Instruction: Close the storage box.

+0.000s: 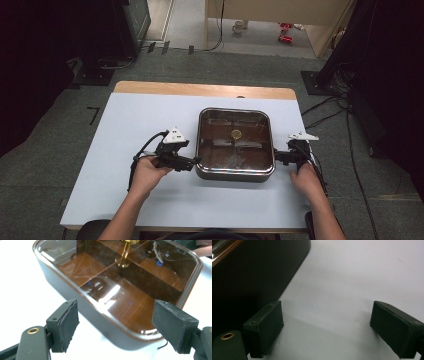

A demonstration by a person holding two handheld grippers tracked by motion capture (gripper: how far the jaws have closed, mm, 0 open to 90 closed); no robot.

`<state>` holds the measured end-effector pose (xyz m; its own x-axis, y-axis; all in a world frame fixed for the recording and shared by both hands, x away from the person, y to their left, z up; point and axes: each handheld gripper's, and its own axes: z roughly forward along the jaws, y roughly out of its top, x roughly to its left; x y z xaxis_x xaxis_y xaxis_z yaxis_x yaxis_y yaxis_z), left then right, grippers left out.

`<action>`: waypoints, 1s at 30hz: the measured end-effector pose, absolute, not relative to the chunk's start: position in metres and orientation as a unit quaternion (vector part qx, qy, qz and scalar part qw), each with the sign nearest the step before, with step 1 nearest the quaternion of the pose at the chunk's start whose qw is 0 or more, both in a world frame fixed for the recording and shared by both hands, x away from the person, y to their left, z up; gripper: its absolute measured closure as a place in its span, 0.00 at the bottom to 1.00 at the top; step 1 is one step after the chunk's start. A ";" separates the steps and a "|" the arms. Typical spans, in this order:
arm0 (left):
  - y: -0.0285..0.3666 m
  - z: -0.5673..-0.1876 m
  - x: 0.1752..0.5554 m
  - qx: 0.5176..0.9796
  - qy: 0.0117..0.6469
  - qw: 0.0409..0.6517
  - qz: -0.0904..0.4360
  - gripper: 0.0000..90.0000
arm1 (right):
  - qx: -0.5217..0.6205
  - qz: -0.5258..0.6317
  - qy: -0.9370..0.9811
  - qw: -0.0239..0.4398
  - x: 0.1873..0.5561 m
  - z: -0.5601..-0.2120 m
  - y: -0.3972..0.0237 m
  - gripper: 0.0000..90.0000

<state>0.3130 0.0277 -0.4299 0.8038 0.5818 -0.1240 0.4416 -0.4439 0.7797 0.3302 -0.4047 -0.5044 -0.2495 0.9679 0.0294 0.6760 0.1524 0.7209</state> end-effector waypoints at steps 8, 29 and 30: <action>0.046 -0.453 0.300 0.834 0.331 0.428 0.103 0.22 | 0.568 0.318 0.723 0.230 0.330 -0.504 -0.405 0.12; 0.050 -0.497 0.287 0.855 0.341 0.364 0.144 0.21 | 0.568 0.318 0.723 0.229 0.330 -0.504 -0.405 0.12; 0.050 -0.498 0.287 0.853 0.342 0.367 0.146 0.21 | 0.568 0.318 0.723 0.230 0.330 -0.504 -0.405 0.12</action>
<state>0.2866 0.0499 -0.4977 0.7242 0.6896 -0.0024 0.4761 -0.4974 0.7252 0.3303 -0.4046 -0.5044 -0.2489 0.9681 0.0295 0.6760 0.1518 0.7211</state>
